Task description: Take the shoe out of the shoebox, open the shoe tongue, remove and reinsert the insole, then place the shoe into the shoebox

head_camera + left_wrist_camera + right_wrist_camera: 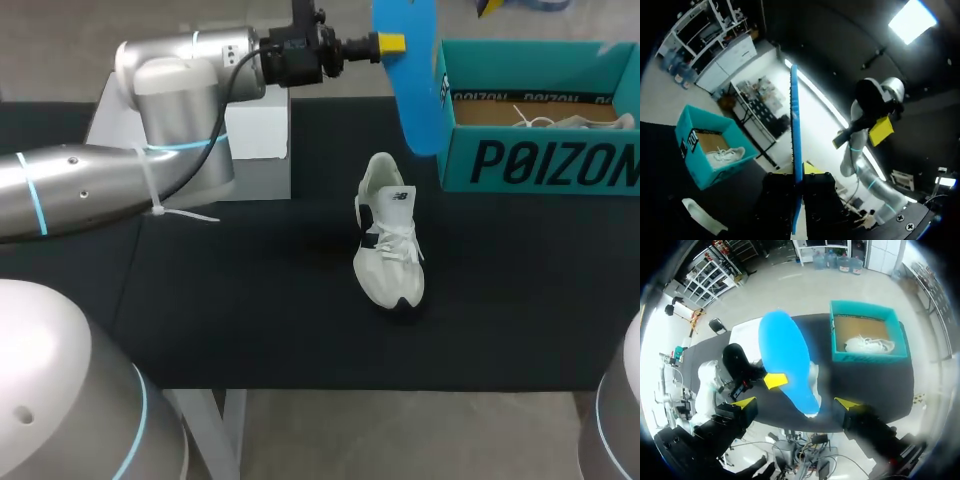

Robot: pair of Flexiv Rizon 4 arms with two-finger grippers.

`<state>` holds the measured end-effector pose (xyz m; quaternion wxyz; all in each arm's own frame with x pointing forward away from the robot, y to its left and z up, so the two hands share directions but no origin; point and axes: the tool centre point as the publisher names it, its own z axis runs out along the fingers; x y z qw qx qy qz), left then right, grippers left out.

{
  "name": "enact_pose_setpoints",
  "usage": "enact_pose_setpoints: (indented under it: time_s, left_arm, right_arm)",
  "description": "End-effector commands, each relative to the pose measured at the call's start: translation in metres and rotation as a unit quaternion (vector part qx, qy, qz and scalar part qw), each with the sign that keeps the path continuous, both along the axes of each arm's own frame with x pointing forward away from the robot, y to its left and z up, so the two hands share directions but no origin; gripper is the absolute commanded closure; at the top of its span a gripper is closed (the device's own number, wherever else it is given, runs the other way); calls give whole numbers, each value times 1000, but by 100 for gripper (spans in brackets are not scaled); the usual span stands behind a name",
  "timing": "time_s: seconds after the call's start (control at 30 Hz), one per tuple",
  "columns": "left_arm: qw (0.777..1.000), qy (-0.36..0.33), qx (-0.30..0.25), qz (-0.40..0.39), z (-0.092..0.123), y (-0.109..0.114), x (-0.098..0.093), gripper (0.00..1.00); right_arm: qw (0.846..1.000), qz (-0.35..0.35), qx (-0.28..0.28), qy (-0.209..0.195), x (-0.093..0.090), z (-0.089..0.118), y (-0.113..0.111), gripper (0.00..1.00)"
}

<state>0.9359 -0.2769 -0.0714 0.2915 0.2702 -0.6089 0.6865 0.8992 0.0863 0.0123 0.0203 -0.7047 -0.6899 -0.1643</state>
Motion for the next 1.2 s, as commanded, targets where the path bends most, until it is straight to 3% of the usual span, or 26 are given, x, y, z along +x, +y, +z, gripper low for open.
enact_pose_setpoints:
  time_s: [0.03,0.13,0.37,0.47,0.6,0.67,0.77,0.8,0.83,0.87,0.93,1.07,1.1,1.2]
  left_arm:
    - [812,-558,157,70,-3,5,2,100]
    - [761,-619,171,91,-8,12,8,100]
    - [761,-619,171,91,-8,12,8,100]
    - [761,-619,171,91,-8,12,8,100]
    - [761,-619,171,91,-8,12,8,100]
    - [761,-619,171,91,-8,12,8,100]
    - [631,-741,201,117,-13,14,11,100]
    - [608,-758,204,119,-15,15,12,100]
    - [600,-764,196,131,-16,16,12,100]
    - [568,-787,197,141,-16,17,13,100]
    - [547,-801,184,162,-18,19,15,100]
    - [422,-865,190,193,-14,22,19,100]
    - [401,-873,189,204,-12,23,18,100]
    - [404,-870,191,209,-10,24,19,100]
  right_arm:
    - [999,-6,43,-15,-4,-8,-8,0]
    - [998,-11,53,-19,-4,-8,-9,0]
    - [989,-32,139,-48,-2,-8,-16,0]
    - [963,-50,255,-71,2,-3,-17,0]
    - [938,-45,330,-97,5,2,-20,0]
    - [919,-46,376,-113,6,7,-21,0]
    - [906,-50,404,-119,6,10,-23,0]
    - [903,-51,411,-119,6,11,-23,0]
    - [901,-52,414,-117,5,11,-24,0]
    - [902,-52,413,-117,5,10,-24,0]
    - [906,-54,406,-109,3,7,-25,0]
    - [909,-54,402,-100,0,2,-26,0]
    - [909,-55,400,-99,-1,1,-26,0]
    - [910,-55,399,-95,-2,-3,-25,0]
